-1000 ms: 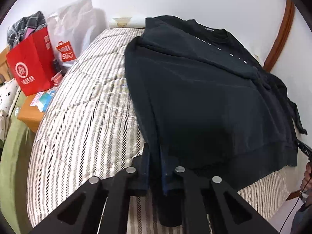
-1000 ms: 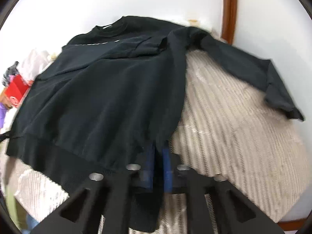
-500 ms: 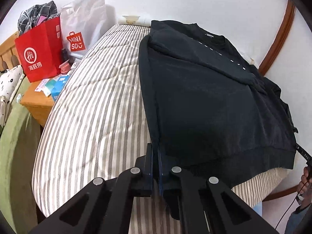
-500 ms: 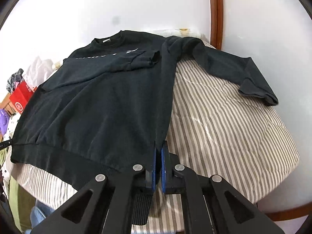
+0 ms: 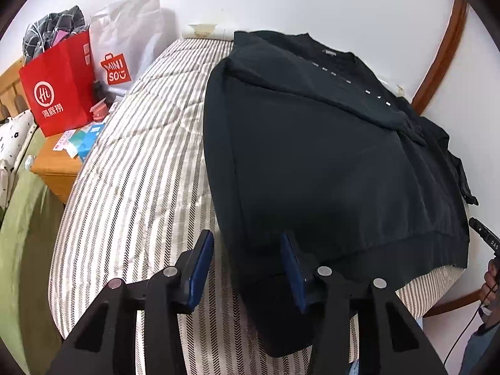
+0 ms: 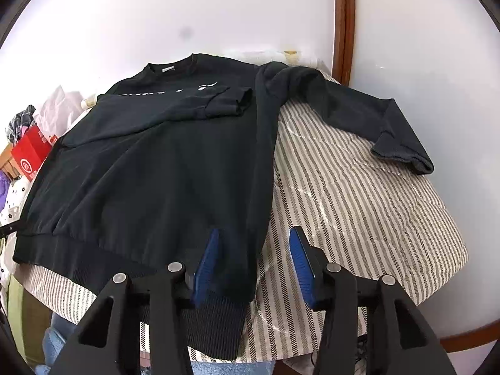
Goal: Fold small clothes
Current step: 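Grasp the ribbed cuff of the plain sleeve with the right tool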
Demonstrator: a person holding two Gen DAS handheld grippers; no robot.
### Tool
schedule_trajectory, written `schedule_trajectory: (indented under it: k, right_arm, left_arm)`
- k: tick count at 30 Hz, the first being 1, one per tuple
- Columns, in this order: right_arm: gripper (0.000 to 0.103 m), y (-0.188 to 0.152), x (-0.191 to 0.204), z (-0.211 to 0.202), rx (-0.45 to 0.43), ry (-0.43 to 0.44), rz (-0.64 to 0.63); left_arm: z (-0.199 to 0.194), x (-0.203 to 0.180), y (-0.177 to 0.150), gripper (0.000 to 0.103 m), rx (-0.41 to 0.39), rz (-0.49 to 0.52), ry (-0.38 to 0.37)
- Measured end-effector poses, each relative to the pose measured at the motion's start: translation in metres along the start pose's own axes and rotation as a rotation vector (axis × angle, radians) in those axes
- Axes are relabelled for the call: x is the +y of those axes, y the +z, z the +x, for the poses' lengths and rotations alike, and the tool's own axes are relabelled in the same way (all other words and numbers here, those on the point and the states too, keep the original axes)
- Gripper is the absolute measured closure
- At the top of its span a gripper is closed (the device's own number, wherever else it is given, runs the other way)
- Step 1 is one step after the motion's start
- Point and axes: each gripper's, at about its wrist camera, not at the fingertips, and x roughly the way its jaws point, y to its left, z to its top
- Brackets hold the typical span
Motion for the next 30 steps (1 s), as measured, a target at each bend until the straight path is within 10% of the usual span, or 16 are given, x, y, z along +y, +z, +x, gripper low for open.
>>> schedule_trajectory:
  k: [30]
  right_arm:
    - [0.044, 0.082, -0.141, 0.092, 0.003, -0.322, 0.19]
  left_arm:
    - [0.087, -0.057, 0.094, 0.043, -0.021, 0.086, 0.088]
